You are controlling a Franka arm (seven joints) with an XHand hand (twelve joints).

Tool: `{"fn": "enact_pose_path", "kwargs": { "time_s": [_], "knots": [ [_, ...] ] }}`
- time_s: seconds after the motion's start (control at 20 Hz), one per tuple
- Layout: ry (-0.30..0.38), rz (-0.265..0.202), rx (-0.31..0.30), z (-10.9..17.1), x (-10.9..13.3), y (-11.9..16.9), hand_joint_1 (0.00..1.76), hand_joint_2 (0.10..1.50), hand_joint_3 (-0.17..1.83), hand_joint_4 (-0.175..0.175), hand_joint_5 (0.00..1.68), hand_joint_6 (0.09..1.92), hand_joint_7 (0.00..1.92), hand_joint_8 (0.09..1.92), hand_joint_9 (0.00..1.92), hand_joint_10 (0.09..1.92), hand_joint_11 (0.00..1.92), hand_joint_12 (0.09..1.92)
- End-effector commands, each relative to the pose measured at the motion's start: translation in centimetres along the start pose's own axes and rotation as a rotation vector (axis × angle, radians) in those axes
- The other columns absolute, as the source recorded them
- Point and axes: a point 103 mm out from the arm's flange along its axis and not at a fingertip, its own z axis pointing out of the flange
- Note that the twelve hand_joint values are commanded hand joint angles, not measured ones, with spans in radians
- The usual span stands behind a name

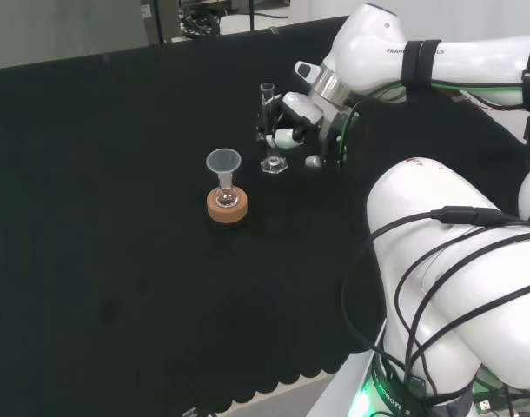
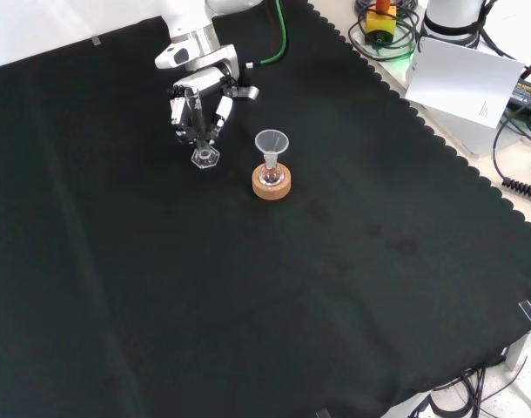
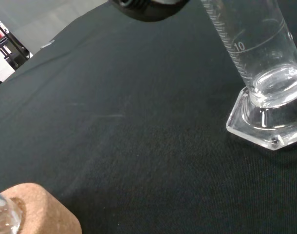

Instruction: Put the graduated cylinder back on the table.

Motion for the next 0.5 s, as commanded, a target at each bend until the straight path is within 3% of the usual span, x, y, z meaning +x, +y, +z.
{"fn": "enact_pose_path", "kwargs": {
  "time_s": [0.05,0.5],
  "knots": [
    [-0.005,0.000,0.004,0.29,0.06,0.14,1.26,1.12,0.00,-0.175,0.95,1.03,0.99,1.02,1.49,0.09,1.31,0.71],
    [0.002,0.013,-0.004,0.30,-0.58,0.05,1.26,1.12,0.00,-0.175,0.95,1.04,0.99,1.03,1.48,0.09,1.30,0.71]
  ]
}}
